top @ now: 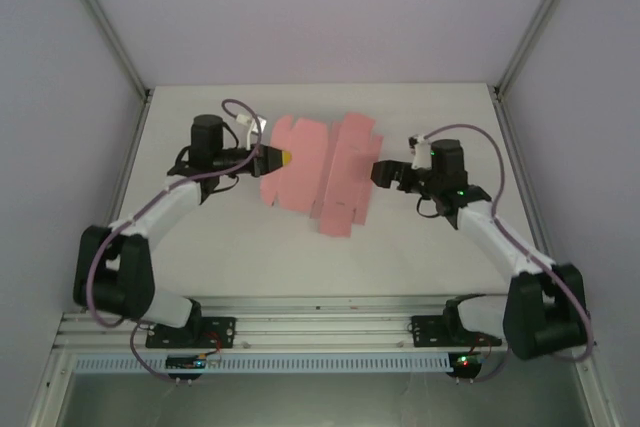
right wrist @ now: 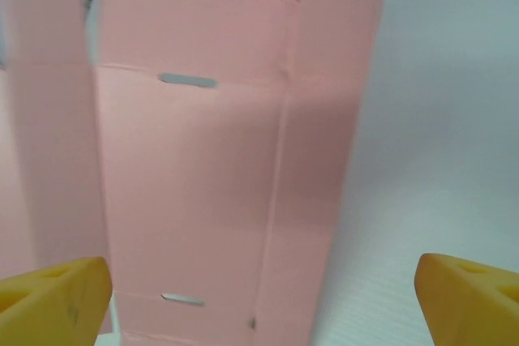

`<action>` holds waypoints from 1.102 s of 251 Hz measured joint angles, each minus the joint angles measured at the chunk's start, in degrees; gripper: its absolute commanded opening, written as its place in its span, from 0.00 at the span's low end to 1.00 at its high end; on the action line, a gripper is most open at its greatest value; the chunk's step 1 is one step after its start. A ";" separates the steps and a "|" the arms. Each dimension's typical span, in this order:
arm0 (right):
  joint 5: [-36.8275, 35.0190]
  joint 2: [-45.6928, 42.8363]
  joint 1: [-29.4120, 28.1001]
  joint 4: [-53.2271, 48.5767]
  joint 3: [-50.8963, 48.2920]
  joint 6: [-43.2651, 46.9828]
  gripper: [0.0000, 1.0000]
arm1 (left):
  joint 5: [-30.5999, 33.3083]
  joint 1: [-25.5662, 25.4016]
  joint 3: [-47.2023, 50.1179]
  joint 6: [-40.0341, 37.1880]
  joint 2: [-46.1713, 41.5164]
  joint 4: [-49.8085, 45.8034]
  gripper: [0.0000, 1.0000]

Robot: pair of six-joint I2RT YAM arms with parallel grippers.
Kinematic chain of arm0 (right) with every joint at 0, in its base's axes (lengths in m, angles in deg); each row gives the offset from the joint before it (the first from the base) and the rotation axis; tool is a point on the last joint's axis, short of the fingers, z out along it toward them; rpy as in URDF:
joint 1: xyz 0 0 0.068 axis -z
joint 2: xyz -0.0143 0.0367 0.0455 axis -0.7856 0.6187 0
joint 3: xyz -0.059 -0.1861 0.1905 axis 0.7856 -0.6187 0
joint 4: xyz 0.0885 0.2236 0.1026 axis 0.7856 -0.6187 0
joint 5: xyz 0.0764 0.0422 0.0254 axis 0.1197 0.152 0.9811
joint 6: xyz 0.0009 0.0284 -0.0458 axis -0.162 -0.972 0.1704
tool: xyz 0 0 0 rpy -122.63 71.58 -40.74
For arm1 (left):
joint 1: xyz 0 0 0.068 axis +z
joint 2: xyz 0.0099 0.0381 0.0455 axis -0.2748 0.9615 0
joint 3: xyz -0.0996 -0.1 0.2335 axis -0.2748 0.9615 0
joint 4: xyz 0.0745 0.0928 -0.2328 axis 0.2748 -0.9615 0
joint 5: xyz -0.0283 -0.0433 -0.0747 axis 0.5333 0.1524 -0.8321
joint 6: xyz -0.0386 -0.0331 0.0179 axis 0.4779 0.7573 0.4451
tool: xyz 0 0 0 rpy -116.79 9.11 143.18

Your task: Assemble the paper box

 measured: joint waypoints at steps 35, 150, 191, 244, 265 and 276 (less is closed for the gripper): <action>7.28 -6.93 5.33 3.61 -5.49 -0.11 0.99 | -3.43 -1.95 -0.20 -0.37 -6.99 2.21 0.00; 31.52 -11.34 8.50 25.81 -13.03 -7.67 0.68 | -6.01 -3.34 0.55 6.25 -17.25 10.54 0.00; 34.10 -11.65 9.05 29.70 -13.29 -10.71 0.49 | -4.15 -3.32 1.22 6.86 -18.16 11.06 0.00; 34.40 -13.14 9.79 28.79 -13.31 -11.10 0.10 | -0.15 -3.32 2.49 6.43 -19.65 9.55 0.00; 34.77 -13.22 9.73 28.39 -13.29 -9.92 0.00 | 0.90 -3.32 3.19 6.21 -20.04 9.33 0.00; 34.82 -13.22 9.73 27.98 -13.29 -9.90 0.00 | 1.31 -3.32 3.37 6.19 -20.04 9.20 0.00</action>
